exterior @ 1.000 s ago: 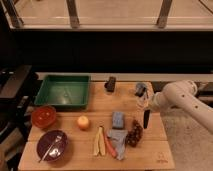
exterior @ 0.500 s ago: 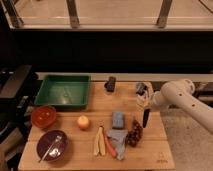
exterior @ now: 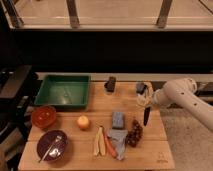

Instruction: Place brush in paper cup

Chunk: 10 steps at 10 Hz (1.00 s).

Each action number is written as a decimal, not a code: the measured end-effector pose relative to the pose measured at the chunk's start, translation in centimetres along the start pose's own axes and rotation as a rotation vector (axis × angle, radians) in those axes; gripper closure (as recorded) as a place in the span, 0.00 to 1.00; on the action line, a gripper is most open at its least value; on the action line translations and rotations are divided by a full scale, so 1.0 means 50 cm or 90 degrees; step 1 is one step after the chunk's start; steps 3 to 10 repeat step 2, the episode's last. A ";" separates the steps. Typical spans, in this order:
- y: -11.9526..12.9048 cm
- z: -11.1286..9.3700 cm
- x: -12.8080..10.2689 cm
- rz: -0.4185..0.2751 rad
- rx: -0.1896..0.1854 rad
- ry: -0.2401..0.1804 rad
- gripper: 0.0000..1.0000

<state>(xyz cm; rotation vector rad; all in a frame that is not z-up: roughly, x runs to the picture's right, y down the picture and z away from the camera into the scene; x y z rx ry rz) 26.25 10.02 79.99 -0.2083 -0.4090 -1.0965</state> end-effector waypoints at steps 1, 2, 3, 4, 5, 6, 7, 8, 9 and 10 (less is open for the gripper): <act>0.001 0.001 -0.001 0.000 0.000 -0.001 0.38; 0.000 0.002 -0.002 0.000 0.000 -0.002 0.38; 0.000 0.002 -0.002 0.000 0.000 -0.002 0.38; 0.000 0.002 -0.002 0.000 0.000 -0.002 0.38; 0.000 0.002 -0.002 0.000 0.000 -0.002 0.38; 0.000 0.002 -0.002 0.000 0.000 -0.002 0.38; 0.000 0.002 -0.002 0.000 0.000 -0.002 0.38; 0.000 0.002 -0.002 0.000 0.000 -0.002 0.38; 0.000 0.002 -0.002 0.000 0.000 -0.002 0.38; 0.000 0.002 -0.002 0.000 0.000 -0.002 0.38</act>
